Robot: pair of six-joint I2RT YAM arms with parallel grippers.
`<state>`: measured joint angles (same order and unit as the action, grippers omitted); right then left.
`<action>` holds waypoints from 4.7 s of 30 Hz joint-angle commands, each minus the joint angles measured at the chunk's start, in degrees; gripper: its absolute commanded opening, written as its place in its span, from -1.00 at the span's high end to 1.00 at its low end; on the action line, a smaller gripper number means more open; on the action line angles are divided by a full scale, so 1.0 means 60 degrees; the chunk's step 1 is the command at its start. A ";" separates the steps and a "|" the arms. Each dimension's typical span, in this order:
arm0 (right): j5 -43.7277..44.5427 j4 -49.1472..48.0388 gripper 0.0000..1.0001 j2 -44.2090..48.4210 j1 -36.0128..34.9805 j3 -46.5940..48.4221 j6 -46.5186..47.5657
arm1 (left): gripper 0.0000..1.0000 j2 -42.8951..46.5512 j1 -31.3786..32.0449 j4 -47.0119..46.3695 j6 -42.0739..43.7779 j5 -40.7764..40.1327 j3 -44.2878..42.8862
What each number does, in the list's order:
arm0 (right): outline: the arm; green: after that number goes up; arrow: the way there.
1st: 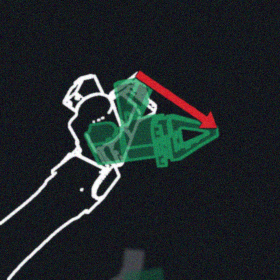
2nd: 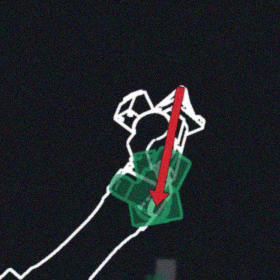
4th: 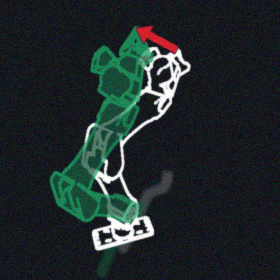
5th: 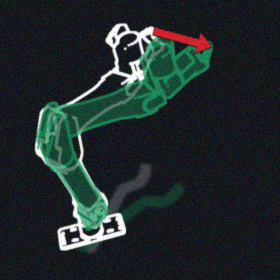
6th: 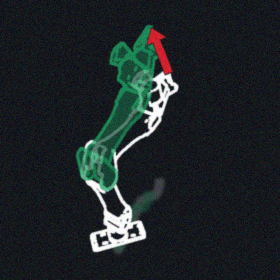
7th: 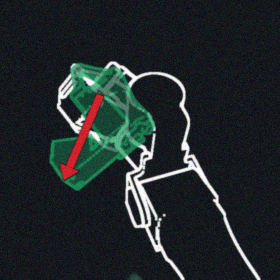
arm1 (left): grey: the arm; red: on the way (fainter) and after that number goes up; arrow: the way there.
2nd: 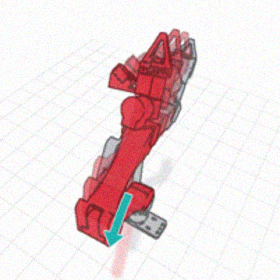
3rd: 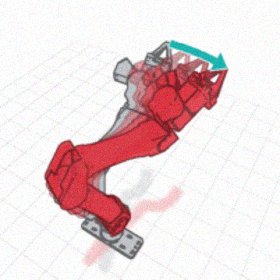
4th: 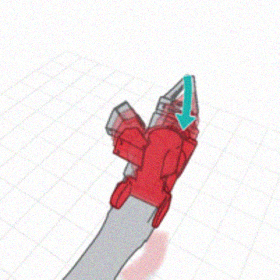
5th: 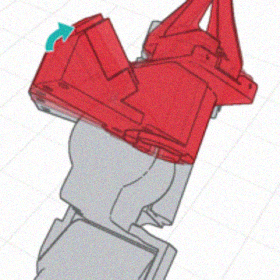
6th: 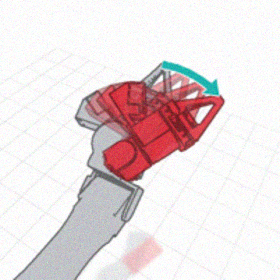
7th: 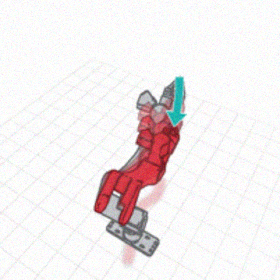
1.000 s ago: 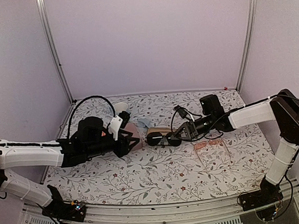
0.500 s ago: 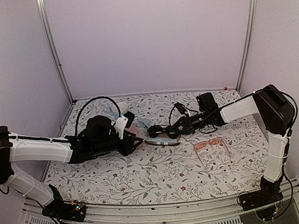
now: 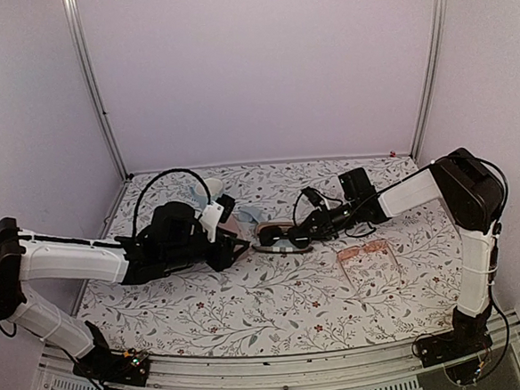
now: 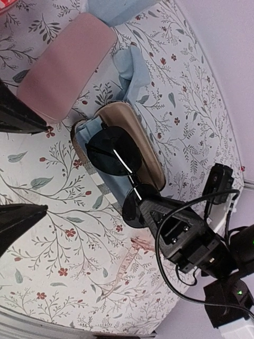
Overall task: Organize the sunglasses
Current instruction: Place the sunglasses in the sunglasses case.
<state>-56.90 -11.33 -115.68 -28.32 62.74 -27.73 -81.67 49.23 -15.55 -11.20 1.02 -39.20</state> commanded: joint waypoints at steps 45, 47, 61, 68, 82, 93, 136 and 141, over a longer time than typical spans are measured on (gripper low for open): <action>-0.0156 -0.1065 0.53 0.0178 -0.0285 -0.1486 -0.0207 | -0.06 -0.4485 -0.1447 -0.0221 0.0328 0.3968 -0.3710; -0.0184 -0.1049 0.53 0.0192 -0.0283 -0.1488 -0.0210 | -0.06 -0.4790 -0.1506 0.0064 0.0503 0.3962 -0.4126; -0.0231 -0.0998 0.52 0.0387 -0.0290 -0.1436 -0.0199 | 0.12 -0.6294 -0.1526 0.1466 0.1445 0.5328 -0.5904; -0.0290 -0.0853 0.52 0.0347 -0.0290 -0.1192 -0.0155 | 0.19 -0.6495 -0.1541 0.1559 0.1737 0.6107 -0.6204; -0.0585 0.0438 0.51 0.0571 -0.0247 -0.0860 0.0738 | 0.19 -0.6735 -0.1540 0.1756 0.2208 0.6595 -0.6533; -0.0833 0.1706 0.46 -0.0097 -0.0247 0.0258 0.1844 | 0.20 -0.6764 -0.1540 0.1757 0.2398 0.6847 -0.6503; -0.0538 -0.4623 0.52 0.0223 -0.0312 -0.2136 -0.2553 | 0.24 -0.6493 -0.1545 0.1105 0.1948 0.6249 -0.5845; -0.0314 -0.4644 0.52 0.0229 -0.0323 -0.2124 -0.2617 | 0.24 -0.6450 -0.1544 0.1098 0.1949 0.6252 -0.5831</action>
<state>-59.92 -36.56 -116.53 -30.00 50.48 -42.50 -121.23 40.27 -8.45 0.62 38.28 -75.07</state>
